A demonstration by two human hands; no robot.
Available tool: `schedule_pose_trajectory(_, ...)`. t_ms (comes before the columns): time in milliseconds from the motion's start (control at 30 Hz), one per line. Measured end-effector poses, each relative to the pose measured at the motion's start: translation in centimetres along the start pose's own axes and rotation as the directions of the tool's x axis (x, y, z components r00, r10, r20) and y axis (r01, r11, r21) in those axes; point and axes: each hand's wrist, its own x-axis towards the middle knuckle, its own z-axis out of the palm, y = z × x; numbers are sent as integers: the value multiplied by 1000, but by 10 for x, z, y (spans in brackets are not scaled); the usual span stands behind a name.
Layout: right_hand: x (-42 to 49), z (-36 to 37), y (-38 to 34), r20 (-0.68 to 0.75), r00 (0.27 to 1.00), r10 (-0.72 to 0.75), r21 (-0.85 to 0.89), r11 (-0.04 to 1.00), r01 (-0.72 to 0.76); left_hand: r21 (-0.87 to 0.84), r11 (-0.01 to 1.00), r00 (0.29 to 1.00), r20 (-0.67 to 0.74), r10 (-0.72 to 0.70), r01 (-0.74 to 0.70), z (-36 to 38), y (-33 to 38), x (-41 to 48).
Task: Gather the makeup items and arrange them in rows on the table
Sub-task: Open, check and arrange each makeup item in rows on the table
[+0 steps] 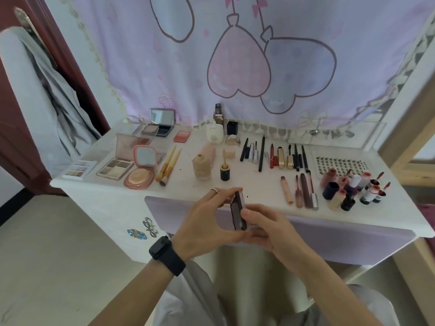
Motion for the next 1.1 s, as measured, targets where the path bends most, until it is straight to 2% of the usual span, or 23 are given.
schedule_pose_trajectory(333,-4,8,-2,-17,1000,15,-10,1000,-15,-199,977,995,-40,-89,79,-1,-1,-6)
schedule_pose_trajectory(767,4,2,-15,90,988,128,-72,990,-122,-424,875,971,50,-234,233,-4,-7,-5)
schedule_pose_trajectory(900,9,8,-13,37,989,146,-141,980,-140,-439,845,947,47,-318,305,-5,-11,-4)
schedule_pose_trajectory(967,11,11,-13,2,993,116,-205,972,-114,-513,780,909,3,-417,360,-7,-12,-3)
schedule_pose_trajectory(1100,8,14,-10,44,997,-56,-330,942,68,-792,456,835,119,-536,406,-10,-12,-5)
